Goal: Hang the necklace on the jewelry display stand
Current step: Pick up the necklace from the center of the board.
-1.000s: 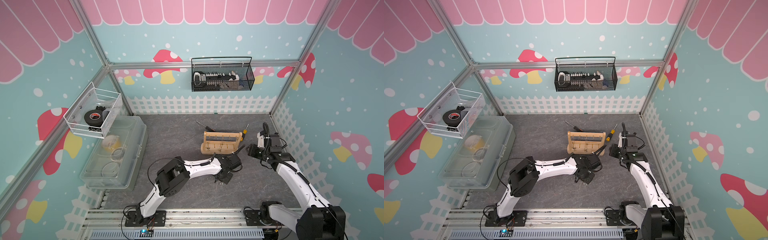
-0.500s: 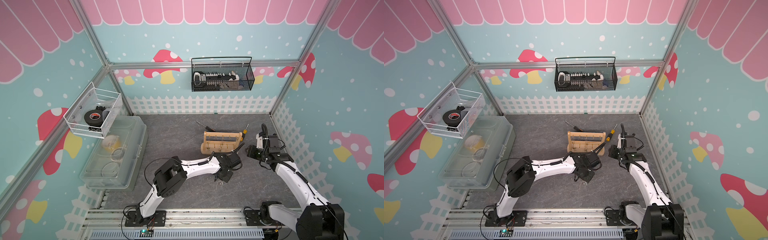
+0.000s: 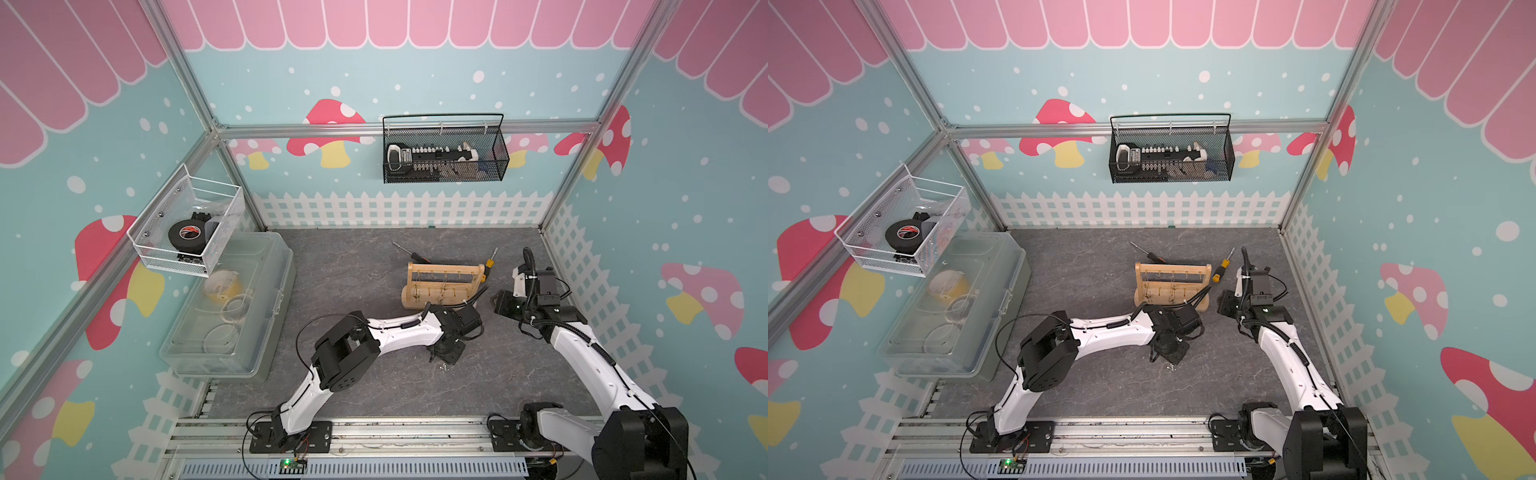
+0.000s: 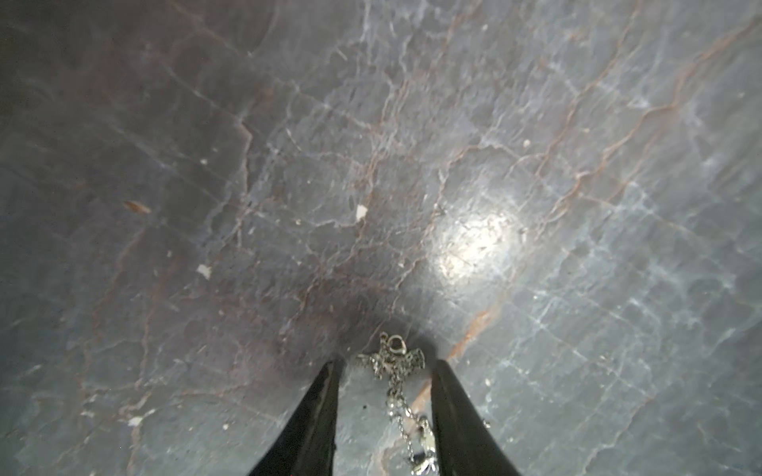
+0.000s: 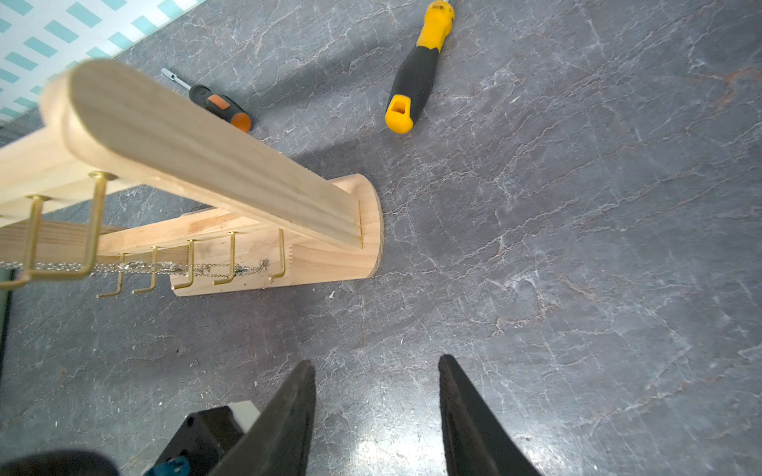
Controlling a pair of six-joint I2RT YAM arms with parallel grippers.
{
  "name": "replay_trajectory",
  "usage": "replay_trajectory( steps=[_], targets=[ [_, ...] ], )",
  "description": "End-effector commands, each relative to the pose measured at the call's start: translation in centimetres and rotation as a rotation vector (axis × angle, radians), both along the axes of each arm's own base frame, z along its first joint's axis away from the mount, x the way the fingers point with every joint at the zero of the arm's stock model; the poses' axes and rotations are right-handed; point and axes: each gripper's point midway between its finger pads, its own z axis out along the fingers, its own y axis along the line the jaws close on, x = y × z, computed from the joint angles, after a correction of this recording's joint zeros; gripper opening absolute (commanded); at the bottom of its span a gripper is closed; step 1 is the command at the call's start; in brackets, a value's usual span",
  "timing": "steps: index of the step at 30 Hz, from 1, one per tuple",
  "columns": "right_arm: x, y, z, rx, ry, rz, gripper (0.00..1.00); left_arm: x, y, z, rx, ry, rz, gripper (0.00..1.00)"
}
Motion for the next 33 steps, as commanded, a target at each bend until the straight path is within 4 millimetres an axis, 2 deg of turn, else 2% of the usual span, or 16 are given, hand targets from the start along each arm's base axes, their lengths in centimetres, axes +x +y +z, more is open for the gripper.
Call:
replay_trajectory(
  steps=[1, 7, 10, 14, 19, 24, 33],
  targets=[
    [0.4, 0.1, 0.4, 0.002, -0.01, -0.008, 0.49, -0.2, 0.2, -0.8, 0.025, 0.032, -0.023, 0.36],
    [0.4, 0.1, 0.6, 0.0, -0.019, -0.005, 0.49, -1.7, 0.5, -1.5, 0.084, 0.055, -0.076, 0.27],
    [0.5, 0.1, 0.8, 0.001, -0.024, -0.004, 0.49, -2.0, 1.2, -1.7, 0.113, 0.057, -0.078, 0.18],
    [0.6, 0.2, 0.9, 0.007, -0.029, -0.001, 0.49, -2.0, 1.9, -2.1, 0.139, 0.064, -0.077, 0.13],
    [0.6, 0.3, 0.9, 0.007, -0.028, 0.003, 0.49, -1.6, 1.3, -0.5, 0.108, 0.05, -0.068, 0.09],
    [0.7, 0.2, 1.0, 0.005, -0.034, 0.001, 0.49, -1.4, 1.4, -0.3, 0.114, 0.055, -0.073, 0.01],
    [0.8, 0.2, 0.9, 0.006, -0.035, -0.002, 0.49, -0.7, 1.3, 1.2, 0.091, 0.027, -0.059, 0.0]
  ],
)
